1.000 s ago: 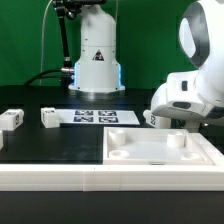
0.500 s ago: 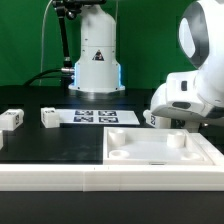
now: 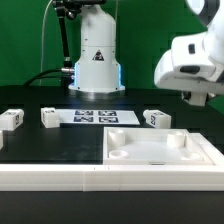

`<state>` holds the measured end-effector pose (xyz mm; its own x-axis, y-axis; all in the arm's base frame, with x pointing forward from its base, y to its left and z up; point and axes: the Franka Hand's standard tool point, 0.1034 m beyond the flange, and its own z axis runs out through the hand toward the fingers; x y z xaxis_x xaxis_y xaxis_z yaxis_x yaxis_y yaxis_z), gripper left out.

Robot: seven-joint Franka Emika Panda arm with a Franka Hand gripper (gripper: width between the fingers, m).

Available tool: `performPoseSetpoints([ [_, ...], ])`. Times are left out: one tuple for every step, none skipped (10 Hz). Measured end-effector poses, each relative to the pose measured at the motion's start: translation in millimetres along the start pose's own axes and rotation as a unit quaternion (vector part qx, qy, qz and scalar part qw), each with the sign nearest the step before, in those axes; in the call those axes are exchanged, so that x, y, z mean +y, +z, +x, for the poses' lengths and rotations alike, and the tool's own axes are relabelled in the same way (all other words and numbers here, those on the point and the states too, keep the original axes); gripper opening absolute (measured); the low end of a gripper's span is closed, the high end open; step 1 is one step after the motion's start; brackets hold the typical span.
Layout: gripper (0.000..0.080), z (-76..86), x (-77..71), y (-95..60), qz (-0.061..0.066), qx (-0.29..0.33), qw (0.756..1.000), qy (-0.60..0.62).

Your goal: Assemble one leg

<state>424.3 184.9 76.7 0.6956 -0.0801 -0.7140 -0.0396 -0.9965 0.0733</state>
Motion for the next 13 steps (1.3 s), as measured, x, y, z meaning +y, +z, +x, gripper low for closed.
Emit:
performPoseSetpoints([
  [0.0291,6.9,-2.1,0.8,0.005,0.019,1.0,0.0],
  [0.0291,7.1,-1.9,1.6,0.006,0.02,1.0,0.001],
  [0.0291,9.5,-2.9,0.3,0.008,0.028,1.0,0.0],
  [0.0291,18.2,-7.2,-4.4,0.018,0.075,0.997,-0.002],
  [0.0292,25.7,-4.8,-8.5,0.03,0.128,0.991,-0.019],
  [0.0292,25.3,-0.4,-22.3,0.034,0.15,0.988,-0.031],
  [0.0292,25.1,3.0,-47.4,0.039,0.189,0.98,-0.042],
  [0.0292,19.4,10.2,-64.2,0.037,0.212,0.975,-0.047],
  [0.0292,17.0,15.8,-77.5,0.038,0.242,0.968,-0.047],
  [0.0292,15.0,21.7,-86.8,0.04,0.256,0.965,-0.052],
  [0.0292,16.0,24.2,-96.5,0.041,0.287,0.956,-0.052],
  [0.0292,18.1,21.5,-97.5,0.048,0.327,0.942,-0.053],
  [0.0292,17.6,20.3,-95.0,0.051,0.347,0.935,-0.054],
])
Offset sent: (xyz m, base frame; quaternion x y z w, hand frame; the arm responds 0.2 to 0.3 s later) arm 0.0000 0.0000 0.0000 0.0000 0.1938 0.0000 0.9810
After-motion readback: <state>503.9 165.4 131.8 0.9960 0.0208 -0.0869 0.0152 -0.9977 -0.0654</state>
